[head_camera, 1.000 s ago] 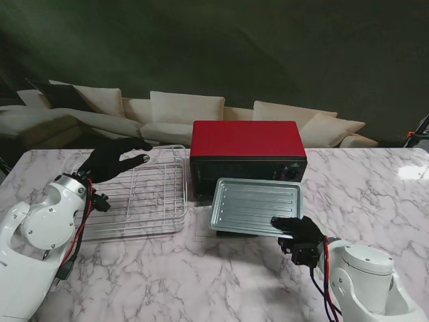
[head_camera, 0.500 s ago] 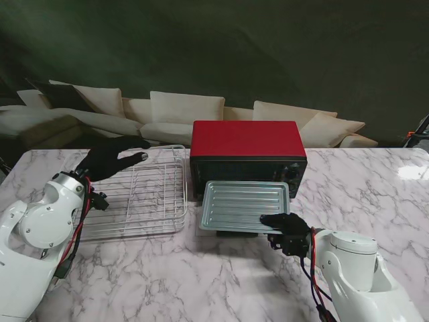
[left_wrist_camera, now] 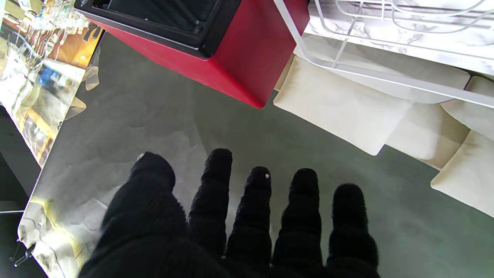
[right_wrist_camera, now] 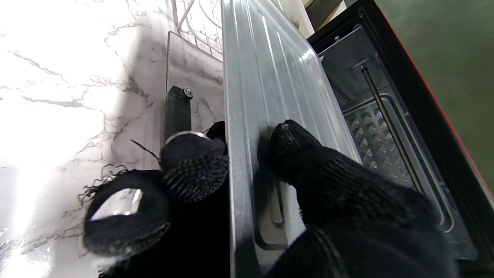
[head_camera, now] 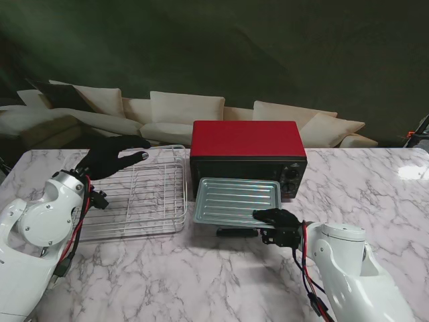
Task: Slide the trays into the oven
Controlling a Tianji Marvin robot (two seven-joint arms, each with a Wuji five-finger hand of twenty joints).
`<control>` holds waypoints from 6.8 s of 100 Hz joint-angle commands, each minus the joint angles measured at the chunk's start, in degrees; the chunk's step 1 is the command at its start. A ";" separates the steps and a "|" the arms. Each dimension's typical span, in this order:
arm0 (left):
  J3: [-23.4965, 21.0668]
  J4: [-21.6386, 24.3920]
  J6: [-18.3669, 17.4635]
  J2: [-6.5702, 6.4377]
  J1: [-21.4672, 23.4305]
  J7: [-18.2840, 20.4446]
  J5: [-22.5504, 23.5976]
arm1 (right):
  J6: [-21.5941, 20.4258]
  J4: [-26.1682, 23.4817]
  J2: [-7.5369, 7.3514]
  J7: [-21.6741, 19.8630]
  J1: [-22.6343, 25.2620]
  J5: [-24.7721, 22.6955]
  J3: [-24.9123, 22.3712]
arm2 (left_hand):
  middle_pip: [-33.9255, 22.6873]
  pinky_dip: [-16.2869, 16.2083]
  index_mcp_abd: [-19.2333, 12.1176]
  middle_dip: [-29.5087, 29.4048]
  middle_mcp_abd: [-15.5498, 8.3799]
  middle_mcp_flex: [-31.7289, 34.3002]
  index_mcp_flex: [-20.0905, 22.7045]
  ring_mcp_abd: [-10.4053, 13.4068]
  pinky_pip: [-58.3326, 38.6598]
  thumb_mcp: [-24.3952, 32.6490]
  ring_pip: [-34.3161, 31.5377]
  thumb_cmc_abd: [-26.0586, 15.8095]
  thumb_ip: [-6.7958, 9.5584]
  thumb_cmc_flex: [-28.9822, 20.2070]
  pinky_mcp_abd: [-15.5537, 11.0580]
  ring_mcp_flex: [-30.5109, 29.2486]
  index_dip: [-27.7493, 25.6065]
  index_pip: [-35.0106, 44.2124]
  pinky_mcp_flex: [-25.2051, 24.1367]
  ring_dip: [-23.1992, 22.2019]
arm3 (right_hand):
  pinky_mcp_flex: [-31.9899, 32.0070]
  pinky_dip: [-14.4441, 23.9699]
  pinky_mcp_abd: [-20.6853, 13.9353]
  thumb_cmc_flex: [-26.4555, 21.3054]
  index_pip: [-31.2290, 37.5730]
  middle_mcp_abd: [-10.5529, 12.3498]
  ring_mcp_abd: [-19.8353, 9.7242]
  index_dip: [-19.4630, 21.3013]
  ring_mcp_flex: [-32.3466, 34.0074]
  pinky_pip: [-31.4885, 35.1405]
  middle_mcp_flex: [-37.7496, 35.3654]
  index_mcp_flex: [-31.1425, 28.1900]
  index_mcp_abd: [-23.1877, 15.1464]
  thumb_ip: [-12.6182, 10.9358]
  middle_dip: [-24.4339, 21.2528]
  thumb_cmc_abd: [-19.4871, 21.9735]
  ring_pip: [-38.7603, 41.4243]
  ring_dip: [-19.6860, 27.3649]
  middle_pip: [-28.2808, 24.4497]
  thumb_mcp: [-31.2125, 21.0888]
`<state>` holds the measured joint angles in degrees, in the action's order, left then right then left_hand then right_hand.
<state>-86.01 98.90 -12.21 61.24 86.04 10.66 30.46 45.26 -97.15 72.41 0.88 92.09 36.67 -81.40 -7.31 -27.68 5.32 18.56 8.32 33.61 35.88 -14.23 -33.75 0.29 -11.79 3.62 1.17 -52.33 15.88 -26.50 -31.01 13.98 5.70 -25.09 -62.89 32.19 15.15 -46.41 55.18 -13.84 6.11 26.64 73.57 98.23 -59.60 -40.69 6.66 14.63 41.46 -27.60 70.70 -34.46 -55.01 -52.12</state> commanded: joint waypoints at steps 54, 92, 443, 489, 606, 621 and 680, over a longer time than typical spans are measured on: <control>0.27 -0.01 0.19 -0.09 -0.23 1.23 -0.40 | -0.49 4.47 0.87 0.06 -2.17 2.09 -0.22 | 0.06 -1.21 0.53 0.18 0.30 1.13 1.08 -0.23 1.25 -1.25 -0.16 -1.76 -0.57 -1.37 1.87 -0.98 -0.41 -0.57 -0.99 -0.73 | -3.31 0.24 -4.40 -3.47 3.28 4.82 -0.45 4.00 1.61 5.58 -2.41 -3.50 -9.04 -2.94 2.74 4.36 1.80 -1.00 -5.21 -2.98; 0.58 -0.24 0.07 -0.11 -0.36 1.37 -0.53 | -0.94 6.76 0.74 -1.58 -4.45 2.16 0.59 | 0.03 -1.28 0.49 0.20 0.30 1.33 1.16 -0.20 1.36 -1.27 -0.19 -1.78 -0.58 -1.36 1.89 -1.07 -0.38 -0.48 -0.89 -0.75 | -3.29 0.16 -4.37 -3.47 3.28 4.99 -0.44 4.40 1.62 5.52 -2.15 -3.40 -9.47 -3.14 3.21 4.62 1.64 -0.91 -5.15 -2.66; 1.36 -0.34 0.97 -0.40 -0.99 3.14 -0.75 | -10.57 16.89 1.28 -2.40 -9.55 2.55 2.75 | 0.19 -1.50 0.62 0.14 0.39 1.41 1.27 -0.27 1.80 -1.39 -0.10 -2.38 -0.73 -0.92 1.94 -1.05 0.12 -0.61 -0.87 -0.70 | 3.97 2.50 -0.47 -2.73 1.79 6.20 3.14 16.23 1.24 -0.60 1.17 -7.57 -18.06 -3.51 8.17 8.16 -8.98 0.39 -2.13 -3.06; 1.42 -0.15 1.20 -0.42 -0.98 3.21 -0.50 | -11.65 12.63 0.51 -2.63 -5.54 2.64 1.04 | 0.19 -1.49 0.63 0.14 0.44 1.43 1.30 -0.33 1.86 -1.40 -0.09 -2.40 -0.74 -0.90 2.01 -1.05 0.23 -0.65 -0.87 -0.69 | 3.85 3.20 -0.12 -2.58 1.59 6.47 3.09 16.62 1.27 -1.03 1.13 -7.77 -18.45 -3.50 8.08 8.28 -9.29 0.15 -2.10 -3.02; 1.56 0.04 1.42 -0.44 -0.75 3.37 -0.56 | -15.81 10.72 1.19 3.33 -5.37 -0.19 3.42 | 0.21 -1.50 0.55 0.14 0.43 1.42 1.35 -0.34 1.91 -1.42 -0.07 -2.58 -0.81 -0.79 2.05 -1.05 0.44 -0.64 -0.87 -0.68 | 4.99 4.51 0.72 -2.40 2.17 6.84 3.61 16.79 1.22 -2.64 1.15 -8.01 -19.19 -3.79 7.58 8.28 -11.02 0.15 -2.14 -3.25; 1.58 0.01 1.42 -0.43 -0.81 3.34 -0.55 | -15.63 9.12 0.87 3.03 -4.05 -0.73 2.96 | 0.21 -1.50 0.72 0.13 0.42 1.43 1.38 -0.27 1.91 -1.47 -0.08 -2.68 -0.83 -0.65 1.95 -1.05 0.49 -0.65 -0.86 -0.69 | 4.81 4.63 1.07 -2.43 2.14 6.70 3.61 16.65 1.23 -2.83 1.09 -8.05 -18.95 -3.72 7.49 8.13 -10.91 0.08 -2.18 -3.36; 1.66 0.03 1.55 -0.46 -0.91 3.48 -0.45 | -14.92 5.56 0.45 3.31 -0.50 -1.47 1.57 | 0.21 -1.50 0.64 0.14 0.40 1.44 1.35 -0.27 1.95 -1.43 -0.05 -2.66 -0.83 -0.73 2.06 -1.01 0.61 -0.66 -0.88 -0.66 | 4.10 4.78 1.20 -2.62 1.92 6.26 3.57 16.30 1.24 -3.29 1.09 -7.74 -18.22 -3.56 7.18 8.04 -10.68 0.06 -2.17 -3.60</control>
<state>-84.47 98.90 -10.83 60.79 85.21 13.42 29.95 29.95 -91.12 72.90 3.93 90.75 35.20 -79.61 -7.31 -27.79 5.38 18.57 8.32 34.29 35.90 -14.27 -33.31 0.29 -11.79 3.62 1.17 -52.33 16.51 -26.51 -30.87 13.98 5.71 -25.10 -57.85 36.39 16.35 -45.22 51.37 -8.74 7.89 39.82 73.34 94.69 -57.98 -43.37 4.76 14.59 48.84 -25.37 59.47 -33.64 -56.26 -47.97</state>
